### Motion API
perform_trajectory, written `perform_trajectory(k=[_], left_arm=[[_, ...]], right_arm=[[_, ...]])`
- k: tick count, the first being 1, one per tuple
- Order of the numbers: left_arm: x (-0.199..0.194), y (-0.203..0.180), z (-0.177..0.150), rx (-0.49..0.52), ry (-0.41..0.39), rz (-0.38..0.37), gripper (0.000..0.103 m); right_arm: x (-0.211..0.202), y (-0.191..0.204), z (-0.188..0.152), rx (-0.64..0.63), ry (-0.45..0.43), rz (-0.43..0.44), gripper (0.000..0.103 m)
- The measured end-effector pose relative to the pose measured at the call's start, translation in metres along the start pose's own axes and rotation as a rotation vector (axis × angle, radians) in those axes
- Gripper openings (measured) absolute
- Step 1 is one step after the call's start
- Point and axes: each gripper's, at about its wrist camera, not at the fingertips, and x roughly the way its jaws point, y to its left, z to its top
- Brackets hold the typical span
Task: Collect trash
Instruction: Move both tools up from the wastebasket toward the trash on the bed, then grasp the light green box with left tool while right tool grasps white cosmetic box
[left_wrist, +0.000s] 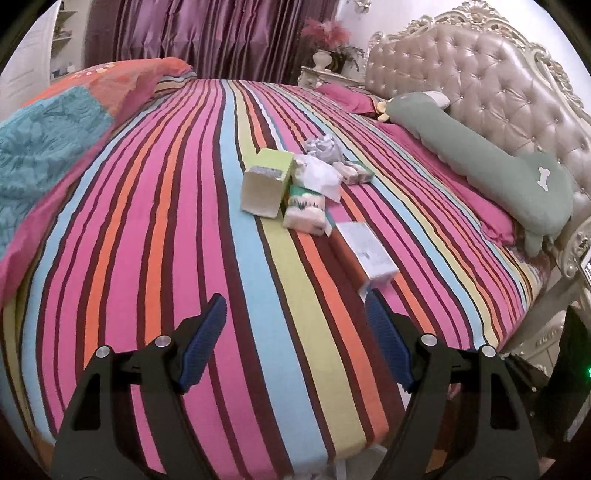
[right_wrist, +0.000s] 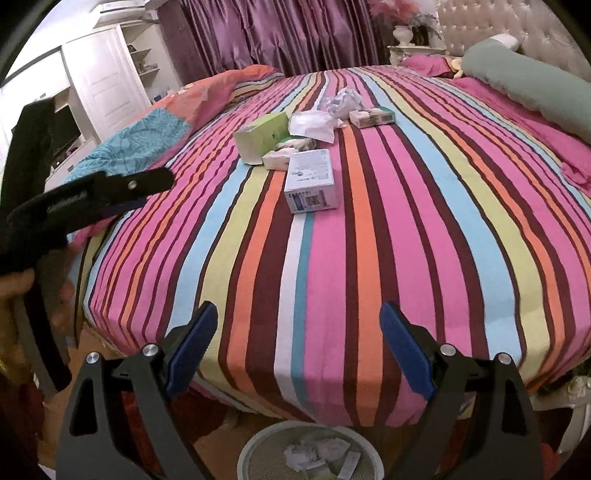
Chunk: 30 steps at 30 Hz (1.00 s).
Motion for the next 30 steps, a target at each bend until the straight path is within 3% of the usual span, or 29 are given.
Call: perform_trajectory(k=[12,21,30], left_arm=[[0.061,0.018,0.068,0.02,0.046,0.006,0.076],[0.112,0.026,0.115,0.042,0.08,-0.048,0.076],[0.158,0.02,0.134,0.097,0.156,-0.008,0.076]], right_arm=[[0.039,0.007,0.04,-0.041,0.013,0.016,0.085],[0.071,0.006,0.065,-0.051,0.042,0.001,0.085],[0.097,-0.001,0.083,-0.049,0.064,-0.027,0.085]])
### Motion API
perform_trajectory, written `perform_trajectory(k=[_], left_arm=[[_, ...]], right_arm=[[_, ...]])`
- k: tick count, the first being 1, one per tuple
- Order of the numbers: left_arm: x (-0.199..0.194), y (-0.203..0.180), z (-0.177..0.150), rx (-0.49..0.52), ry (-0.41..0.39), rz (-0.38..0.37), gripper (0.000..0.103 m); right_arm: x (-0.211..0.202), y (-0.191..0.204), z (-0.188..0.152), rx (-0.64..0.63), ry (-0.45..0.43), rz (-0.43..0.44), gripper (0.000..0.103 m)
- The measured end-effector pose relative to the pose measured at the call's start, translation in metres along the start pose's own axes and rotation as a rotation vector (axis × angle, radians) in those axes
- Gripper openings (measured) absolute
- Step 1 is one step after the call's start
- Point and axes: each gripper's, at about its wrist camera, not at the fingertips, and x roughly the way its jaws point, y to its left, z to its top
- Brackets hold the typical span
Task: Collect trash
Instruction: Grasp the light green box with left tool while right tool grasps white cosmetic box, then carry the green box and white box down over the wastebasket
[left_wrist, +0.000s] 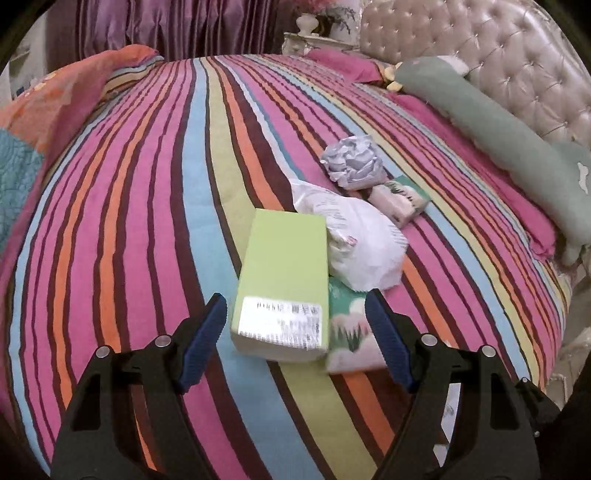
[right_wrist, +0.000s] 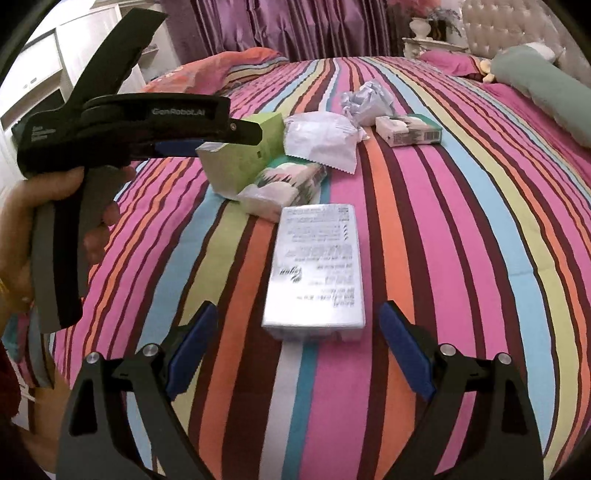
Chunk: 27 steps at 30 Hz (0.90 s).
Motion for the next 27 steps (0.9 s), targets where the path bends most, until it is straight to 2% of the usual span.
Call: perform_trajectory(k=[4,9,10,11,13,15,16,18,21,27], left_arm=[[0.015,0.006,0.007,-0.041,0.045,-0.029,0.076],[0.022,0.016,0.009,-0.091,0.034,-0.006,0.075],[0.025,0.018,0.009,-0.103,0.052,-0.017,0.071],[0.028,0.019,0.009,-0.11,0.068,-0.022,0.056],[0.031,0.02,0.007,-0.112,0.082,-0.012,0.053],[0.03,0.019,0.006,-0.102,0.079,0.001,0.051],[0.029,0.019,0.005,-0.102,0.078,0.011,0.051],[0.024,0.018,0.002,-0.101,0.063,0.051,0.051],[0.01,0.023,-0.003,-0.131,0.042,0.052,0.051],[-0.04,0.02,-0.024,-0.12,-0.028,0.072,0.051]], right_arm=[[0.011,-0.002,0.004,-0.01,0.01,-0.016,0.085],[0.017,0.001,0.008,-0.029,0.008,-0.027,0.084],[0.018,0.002,0.009,-0.037,0.009,-0.034,0.084],[0.02,0.003,0.009,-0.044,0.011,-0.038,0.084],[0.021,0.005,0.011,-0.059,0.008,-0.05,0.079],[0.021,0.005,0.012,-0.07,0.007,-0.077,0.053],[0.02,0.004,0.012,-0.07,0.009,-0.083,0.049],[0.02,-0.002,0.014,-0.045,0.021,-0.05,0.049],[0.009,-0.016,0.016,0.022,0.023,0.006,0.047],[-0.021,-0.033,0.013,0.099,0.0,0.048,0.047]])
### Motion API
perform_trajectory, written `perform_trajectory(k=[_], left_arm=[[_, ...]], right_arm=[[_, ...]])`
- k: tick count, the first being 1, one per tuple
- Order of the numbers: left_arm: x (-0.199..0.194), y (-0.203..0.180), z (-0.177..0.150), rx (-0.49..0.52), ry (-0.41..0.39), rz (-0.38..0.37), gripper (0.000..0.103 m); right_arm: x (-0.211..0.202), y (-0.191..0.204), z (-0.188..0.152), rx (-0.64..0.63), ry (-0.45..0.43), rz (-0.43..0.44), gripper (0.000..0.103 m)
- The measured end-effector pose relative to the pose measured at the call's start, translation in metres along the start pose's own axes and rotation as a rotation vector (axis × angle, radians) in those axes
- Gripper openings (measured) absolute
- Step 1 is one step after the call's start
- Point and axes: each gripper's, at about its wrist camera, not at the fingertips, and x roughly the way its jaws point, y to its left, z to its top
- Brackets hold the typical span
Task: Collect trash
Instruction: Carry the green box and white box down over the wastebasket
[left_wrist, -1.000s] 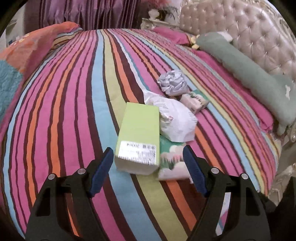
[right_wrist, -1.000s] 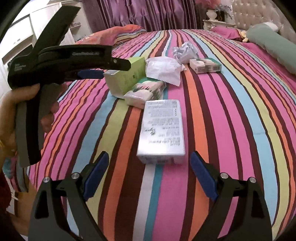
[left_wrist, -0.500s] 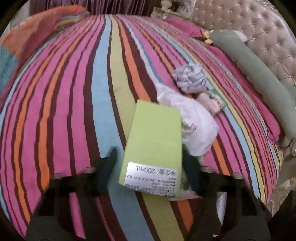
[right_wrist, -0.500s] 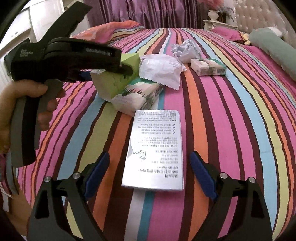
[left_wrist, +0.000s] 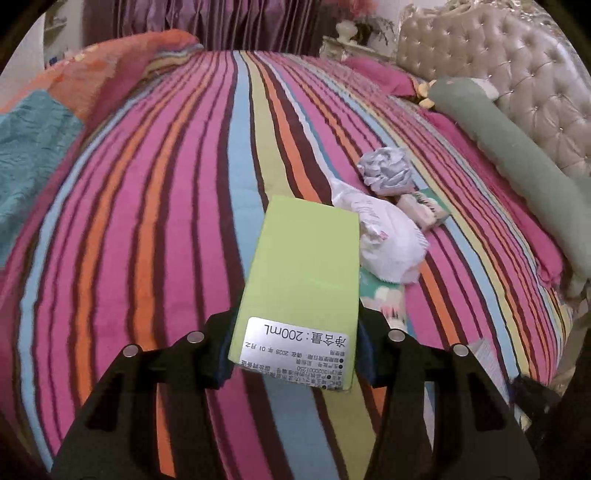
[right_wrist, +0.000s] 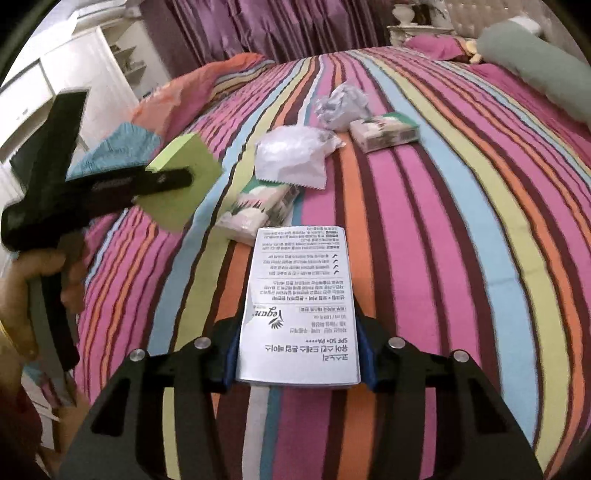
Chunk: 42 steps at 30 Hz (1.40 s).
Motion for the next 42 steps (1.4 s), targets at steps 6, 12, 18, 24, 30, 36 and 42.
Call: perform_trajectory(k=[6,12,18,24,30,36,42], left_arm=[[-0.044,-0.001,-0.031,0.018,-0.023,0.024,0.051],[-0.086,-0.005,-0.072,0.007,-0.057,0.022,0.051],[-0.116,-0.018,-0.122,0.001,-0.075,0.018,0.051],[-0.143,-0.025,-0.169,-0.019,-0.091,-0.013,0.051],[-0.165,-0.039,-0.203,-0.012,-0.104,-0.025,0.051],[-0.18,-0.053,-0.237,0.003,-0.109,-0.049,0.051],[-0.181,-0.071,-0.272,0.012,-0.07,-0.077,0.051]], right_arm=[[-0.038,-0.021,-0.006,0.036,-0.042,-0.025,0.047],[-0.072,-0.04,-0.027,0.066,-0.065,-0.037,0.047],[-0.099,-0.044,-0.056,0.065,-0.079,-0.032,0.047],[-0.123,-0.042,-0.083,0.06,-0.1,-0.04,0.047],[-0.141,-0.039,-0.105,0.1,-0.11,-0.011,0.047],[-0.152,-0.026,-0.126,0.087,-0.102,0.002,0.047],[-0.155,-0.013,-0.151,0.062,-0.067,0.003,0.047]])
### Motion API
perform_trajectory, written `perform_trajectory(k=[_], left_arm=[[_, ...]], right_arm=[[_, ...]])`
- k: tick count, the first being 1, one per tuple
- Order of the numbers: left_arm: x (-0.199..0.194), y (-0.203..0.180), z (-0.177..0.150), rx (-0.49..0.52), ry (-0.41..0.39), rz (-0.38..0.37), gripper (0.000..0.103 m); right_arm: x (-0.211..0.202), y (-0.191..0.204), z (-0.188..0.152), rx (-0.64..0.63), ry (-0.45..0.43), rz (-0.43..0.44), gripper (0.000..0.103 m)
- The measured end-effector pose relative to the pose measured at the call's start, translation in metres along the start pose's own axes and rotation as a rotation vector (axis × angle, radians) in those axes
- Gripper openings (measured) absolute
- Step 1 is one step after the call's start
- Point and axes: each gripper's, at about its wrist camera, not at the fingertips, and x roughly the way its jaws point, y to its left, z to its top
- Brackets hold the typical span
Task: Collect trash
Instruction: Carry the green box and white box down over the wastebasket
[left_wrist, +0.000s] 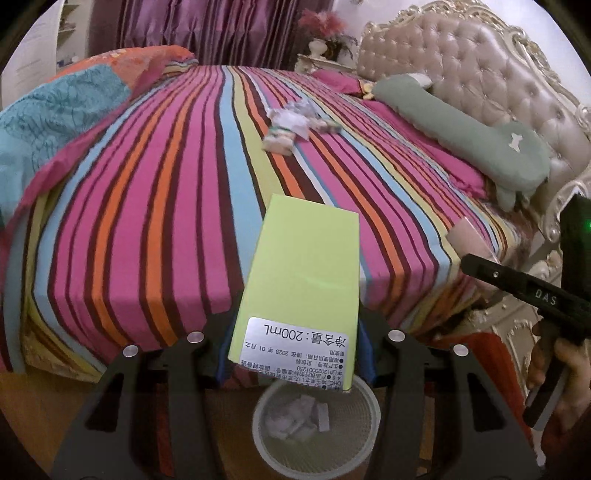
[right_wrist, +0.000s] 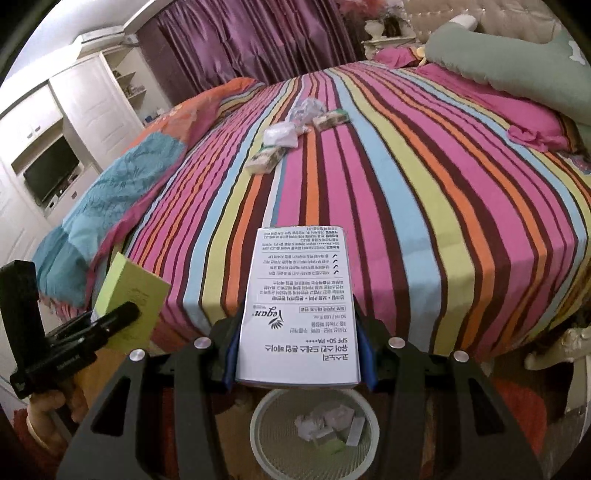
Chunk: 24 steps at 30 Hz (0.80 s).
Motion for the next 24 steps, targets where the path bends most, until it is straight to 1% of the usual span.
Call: perform_trajectory(k=[7,14,18,24], left_arm=[[0.01,-0.02,-0.035,0.029,0.063,0.0,0.051],[0.029,-0.032,-0.069,0.012,0.157,-0.045,0.051],[0.045,-0.036,-0.086,0.003,0.232,-0.058,0.051],[0.069,-0.041,-0.104,0.01,0.336,-0.042,0.051]], right_arm=[[0.004,0.008,-0.026,-0.01,0.056,-0.004,0.047],[0.014,0.009,-0.055,0.007,0.133,-0.024,0.047],[0.026,0.005,-0.072,0.035,0.199,-0.033,0.047],[0.05,-0.001,-0.096,0.058,0.314,-0.054,0.047]])
